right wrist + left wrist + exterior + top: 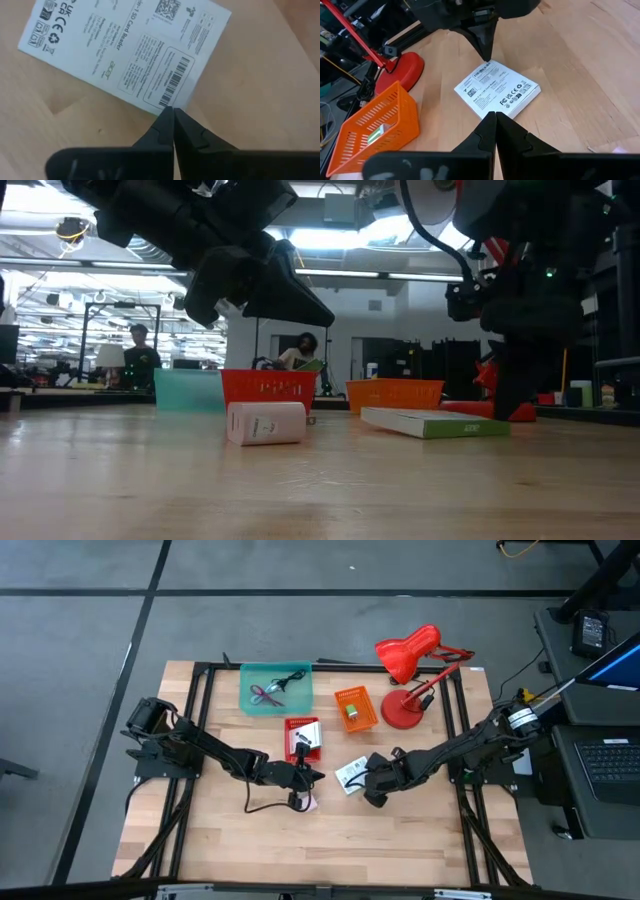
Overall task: Pick and place items into bin
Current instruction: Put the card reader box into the red bin
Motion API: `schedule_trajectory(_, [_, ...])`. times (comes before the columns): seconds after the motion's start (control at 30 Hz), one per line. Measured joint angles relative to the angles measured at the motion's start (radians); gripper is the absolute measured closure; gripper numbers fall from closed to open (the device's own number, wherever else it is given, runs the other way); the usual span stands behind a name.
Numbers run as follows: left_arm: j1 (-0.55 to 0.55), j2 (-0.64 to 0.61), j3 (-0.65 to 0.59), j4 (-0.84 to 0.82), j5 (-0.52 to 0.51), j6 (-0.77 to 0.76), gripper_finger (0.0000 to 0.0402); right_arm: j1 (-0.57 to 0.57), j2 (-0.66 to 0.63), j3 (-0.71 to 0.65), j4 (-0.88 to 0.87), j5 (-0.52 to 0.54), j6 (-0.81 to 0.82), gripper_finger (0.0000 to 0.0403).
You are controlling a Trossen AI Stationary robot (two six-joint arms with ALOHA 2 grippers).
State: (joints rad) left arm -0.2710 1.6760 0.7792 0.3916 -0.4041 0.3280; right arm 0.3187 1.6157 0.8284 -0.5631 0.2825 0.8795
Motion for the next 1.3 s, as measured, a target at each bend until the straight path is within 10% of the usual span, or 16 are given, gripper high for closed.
schedule_trajectory(0.53, [-0.004, 0.0, 0.0, 0.0, -0.081, 0.062, 0.0386, 0.0, 0.017, 0.002, 0.015, -0.01, 0.0, 0.0403])
schedule_trajectory(1.3, [-0.022, 0.0, 0.0, 0.0, -0.044, 0.347, 0.0234, -0.001, 0.019, 0.0, 0.038, -0.026, 0.006, 0.0403])
